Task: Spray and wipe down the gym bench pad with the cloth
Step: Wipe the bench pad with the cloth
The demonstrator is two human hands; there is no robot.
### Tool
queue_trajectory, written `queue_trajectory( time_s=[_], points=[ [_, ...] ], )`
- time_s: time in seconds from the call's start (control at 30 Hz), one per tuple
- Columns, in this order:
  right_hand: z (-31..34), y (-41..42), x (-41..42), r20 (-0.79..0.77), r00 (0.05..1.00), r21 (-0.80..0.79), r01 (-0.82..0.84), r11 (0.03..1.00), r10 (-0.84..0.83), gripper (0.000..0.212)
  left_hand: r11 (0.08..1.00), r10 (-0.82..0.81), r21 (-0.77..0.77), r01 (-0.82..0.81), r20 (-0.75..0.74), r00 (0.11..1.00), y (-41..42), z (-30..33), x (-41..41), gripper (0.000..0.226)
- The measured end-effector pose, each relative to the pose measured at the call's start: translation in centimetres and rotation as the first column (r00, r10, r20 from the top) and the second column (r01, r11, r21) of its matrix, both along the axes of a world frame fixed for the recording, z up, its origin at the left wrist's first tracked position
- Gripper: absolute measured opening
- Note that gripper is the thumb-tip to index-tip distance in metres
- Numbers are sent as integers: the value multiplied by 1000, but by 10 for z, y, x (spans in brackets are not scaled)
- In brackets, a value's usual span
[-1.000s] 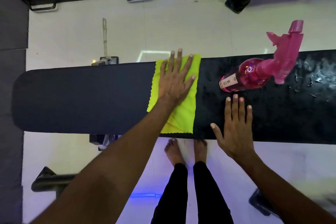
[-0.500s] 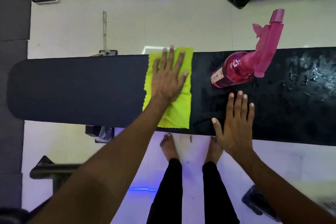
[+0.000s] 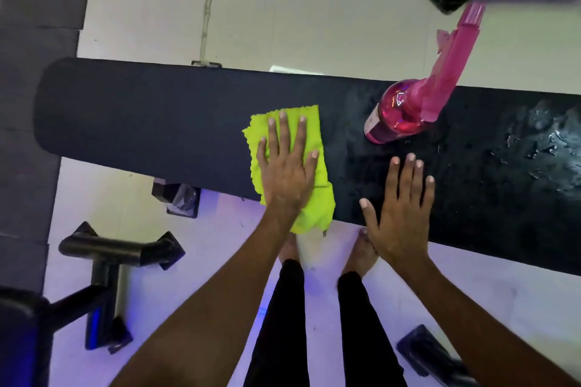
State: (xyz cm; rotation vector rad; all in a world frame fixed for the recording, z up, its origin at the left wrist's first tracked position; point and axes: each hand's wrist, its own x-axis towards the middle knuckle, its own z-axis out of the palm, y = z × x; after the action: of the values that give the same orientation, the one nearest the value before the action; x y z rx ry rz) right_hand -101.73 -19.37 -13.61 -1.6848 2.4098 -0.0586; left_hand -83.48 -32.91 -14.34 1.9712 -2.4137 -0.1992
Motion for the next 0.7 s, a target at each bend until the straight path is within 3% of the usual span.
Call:
queue_trajectory(
  time_s=[0.07,0.13,0.2,0.27,0.33,0.47,0.57,0.6,0.7],
  points=[
    [1,0,0,0,1000,5,2,1000,-2,86,979,203,28,-203,17,979,38,3,-25,66],
    [2,1,0,5,1000,4,1,1000,-1,85,970,232,74,-233,18,973,58,6,-50,70],
    [1,1,-1,11,1000,-3,-4,1000,4,86,991,67,111,-68,10,998,43,8,-55,70],
    [-2,2,-2,4,1000,-14,-8,1000,8,87,968,-228,105,226,10,974,9,7,-34,68],
    [-5,3,-4,-3,1000,-17,-11,1000,11,88,953,-298,57,296,21,954,-18,5,-7,67],
    [-6,2,-2,-1,1000,-15,3,1000,-3,89,987,158,20,-158,15,987,19,1,-6,66],
    [-5,2,0,2,1000,-14,15,1000,-15,89,959,271,81,-273,27,962,49,6,-45,69],
    [-6,2,0,1,1000,-19,18,1000,-18,89,970,215,111,-216,15,976,39,8,-52,69],
    [-8,3,0,-8,1000,-29,19,999,-19,89,964,-224,145,222,-1,975,-31,9,-47,65]
  ],
)
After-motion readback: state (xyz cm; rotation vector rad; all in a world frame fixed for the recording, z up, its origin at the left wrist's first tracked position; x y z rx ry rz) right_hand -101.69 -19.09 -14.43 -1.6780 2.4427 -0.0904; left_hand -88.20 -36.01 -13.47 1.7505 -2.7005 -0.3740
